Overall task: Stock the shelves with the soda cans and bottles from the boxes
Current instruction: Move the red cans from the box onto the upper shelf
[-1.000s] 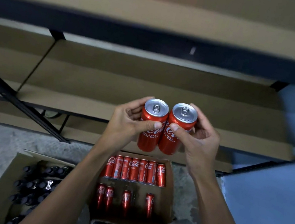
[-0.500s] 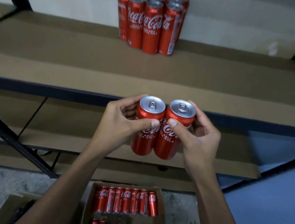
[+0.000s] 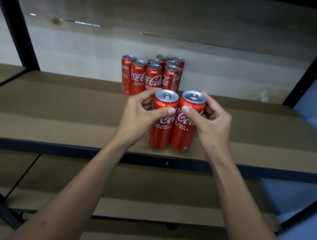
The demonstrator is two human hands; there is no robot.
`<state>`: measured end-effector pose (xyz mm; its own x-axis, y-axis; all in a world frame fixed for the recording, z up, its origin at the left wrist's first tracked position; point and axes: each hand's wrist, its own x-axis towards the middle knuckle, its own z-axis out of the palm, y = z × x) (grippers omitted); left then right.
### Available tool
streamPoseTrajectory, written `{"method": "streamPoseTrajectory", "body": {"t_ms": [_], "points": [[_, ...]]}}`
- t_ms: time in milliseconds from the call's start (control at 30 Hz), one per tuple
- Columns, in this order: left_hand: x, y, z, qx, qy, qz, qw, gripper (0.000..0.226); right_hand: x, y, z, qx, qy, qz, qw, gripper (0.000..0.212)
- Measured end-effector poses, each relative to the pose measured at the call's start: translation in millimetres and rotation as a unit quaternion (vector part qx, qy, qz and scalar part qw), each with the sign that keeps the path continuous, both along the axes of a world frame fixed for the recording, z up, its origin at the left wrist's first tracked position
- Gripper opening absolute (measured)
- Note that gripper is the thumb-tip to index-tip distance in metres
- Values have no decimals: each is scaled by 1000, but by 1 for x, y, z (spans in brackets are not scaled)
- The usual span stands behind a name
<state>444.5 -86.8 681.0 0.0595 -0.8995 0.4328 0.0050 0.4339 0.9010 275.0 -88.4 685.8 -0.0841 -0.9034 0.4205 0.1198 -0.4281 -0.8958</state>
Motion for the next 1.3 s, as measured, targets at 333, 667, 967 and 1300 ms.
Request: {"method": "streamPoseTrajectory", "body": {"t_ms": [333,667,967,1300], "points": [[-7,-27,-30,10,1,-12,1000,53,-3,-29,-23,38,6,7,999,55],[-9,-26,-75,106,-214,109,965,49,-32,-34,-79,145,164,15,976,55],[-67,-84,-70,142,-235,208,939,39,-57,-86,-74,161,191,-60,967,47],[-139,-159,-71,150,-158,285,933,49,-70,-194,-75,163,176,-113,964,43]]}}
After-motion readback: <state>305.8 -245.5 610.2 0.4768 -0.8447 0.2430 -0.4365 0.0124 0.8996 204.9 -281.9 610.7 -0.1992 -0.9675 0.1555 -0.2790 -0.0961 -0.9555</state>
